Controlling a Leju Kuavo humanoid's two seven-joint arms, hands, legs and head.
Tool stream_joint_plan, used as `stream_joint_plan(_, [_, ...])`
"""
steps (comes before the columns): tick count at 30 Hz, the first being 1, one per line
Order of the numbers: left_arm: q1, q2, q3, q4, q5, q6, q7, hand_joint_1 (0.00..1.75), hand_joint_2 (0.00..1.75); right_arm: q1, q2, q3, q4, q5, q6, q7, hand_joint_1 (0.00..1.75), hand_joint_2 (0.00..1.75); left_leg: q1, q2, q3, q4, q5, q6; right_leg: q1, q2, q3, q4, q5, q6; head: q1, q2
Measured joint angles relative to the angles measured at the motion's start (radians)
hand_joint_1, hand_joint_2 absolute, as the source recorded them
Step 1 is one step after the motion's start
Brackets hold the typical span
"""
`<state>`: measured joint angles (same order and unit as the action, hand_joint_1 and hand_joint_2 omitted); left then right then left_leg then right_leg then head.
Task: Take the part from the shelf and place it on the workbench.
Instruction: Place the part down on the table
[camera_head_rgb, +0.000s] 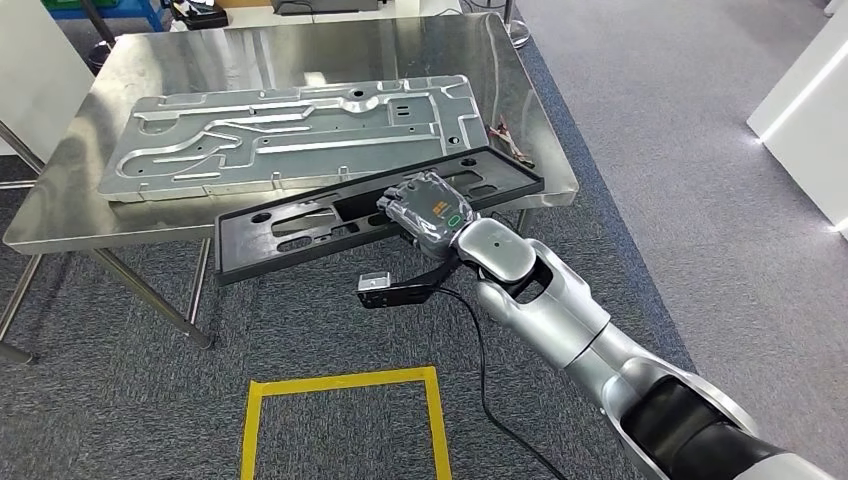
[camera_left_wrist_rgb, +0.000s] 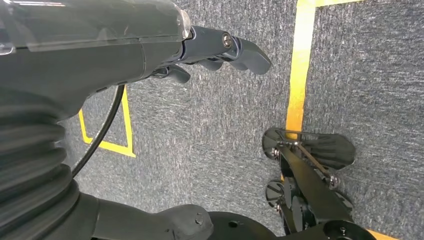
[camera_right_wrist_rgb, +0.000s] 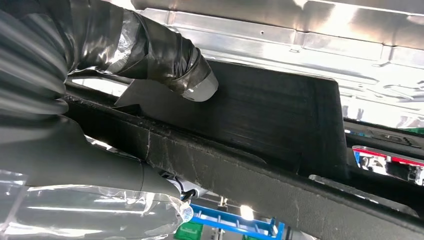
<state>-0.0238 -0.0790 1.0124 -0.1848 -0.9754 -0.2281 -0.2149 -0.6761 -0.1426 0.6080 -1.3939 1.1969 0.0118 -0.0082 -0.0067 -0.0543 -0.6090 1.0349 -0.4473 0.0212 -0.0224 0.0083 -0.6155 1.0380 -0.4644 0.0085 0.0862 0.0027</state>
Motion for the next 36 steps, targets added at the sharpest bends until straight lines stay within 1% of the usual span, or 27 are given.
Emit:
stream_joint_plan(10, [0.0, 0.0, 0.0, 0.0, -0.011, 0.0, -0.001, 0.0, 1.75, 0.001, 0.013, 0.0, 0.005, 0.013, -0.001, -0.004, 1.75, 1.75, 0.0, 0.0, 0.0, 0.0, 0.0, 0.0, 0.0, 0.0, 0.0, 0.0, 0.0, 0.0, 0.0, 0.0])
stream_joint_plan(36, [0.0, 0.0, 0.0, 0.0, -0.038, -0.005, -0.006, 0.0, 1.75, -0.003, 0.021, 0.0, 0.006, 0.027, 0.002, -0.013, 1.75, 1.75, 0.0, 0.0, 0.0, 0.0, 0.0, 0.0, 0.0, 0.0, 0.0, 0.0, 0.0, 0.0, 0.0, 0.0])
